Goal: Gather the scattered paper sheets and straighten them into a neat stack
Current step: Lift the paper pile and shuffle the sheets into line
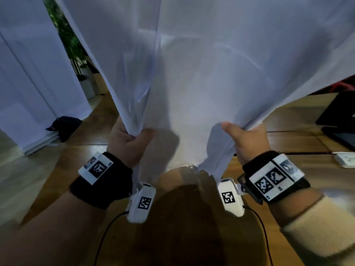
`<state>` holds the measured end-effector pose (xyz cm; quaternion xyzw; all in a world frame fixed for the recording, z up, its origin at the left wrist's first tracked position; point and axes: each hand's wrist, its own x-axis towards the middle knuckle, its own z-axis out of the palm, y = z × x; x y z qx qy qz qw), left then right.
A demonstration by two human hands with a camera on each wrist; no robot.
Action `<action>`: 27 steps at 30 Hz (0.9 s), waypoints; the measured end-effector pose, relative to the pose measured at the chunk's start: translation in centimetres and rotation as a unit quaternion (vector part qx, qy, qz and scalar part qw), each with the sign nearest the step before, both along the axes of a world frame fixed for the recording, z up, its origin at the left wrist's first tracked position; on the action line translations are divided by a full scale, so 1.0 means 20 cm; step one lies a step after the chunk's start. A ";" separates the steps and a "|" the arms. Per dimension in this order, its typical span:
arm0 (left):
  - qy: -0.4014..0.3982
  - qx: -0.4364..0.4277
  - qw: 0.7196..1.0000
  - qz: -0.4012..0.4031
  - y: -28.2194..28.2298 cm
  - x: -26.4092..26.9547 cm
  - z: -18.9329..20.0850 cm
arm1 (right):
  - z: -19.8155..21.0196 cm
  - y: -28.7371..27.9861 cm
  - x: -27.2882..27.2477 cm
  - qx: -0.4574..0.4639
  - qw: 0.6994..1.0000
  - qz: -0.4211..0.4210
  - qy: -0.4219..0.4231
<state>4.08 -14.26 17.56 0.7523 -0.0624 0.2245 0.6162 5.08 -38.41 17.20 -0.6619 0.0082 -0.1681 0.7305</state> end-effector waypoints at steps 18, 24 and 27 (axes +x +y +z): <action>0.174 -0.028 0.984 -0.033 0.10 -0.09 -0.24 | -0.09 -0.09 -0.12 0.008 0.987 0.159 -0.002; 0.155 -0.031 0.983 -0.089 0.09 -0.10 -0.21 | -0.07 -0.11 -0.08 -0.007 0.969 0.247 0.024; 0.168 -0.037 0.979 -0.111 0.08 -0.10 -0.20 | -0.08 -0.09 -0.06 -0.013 0.967 0.253 0.032</action>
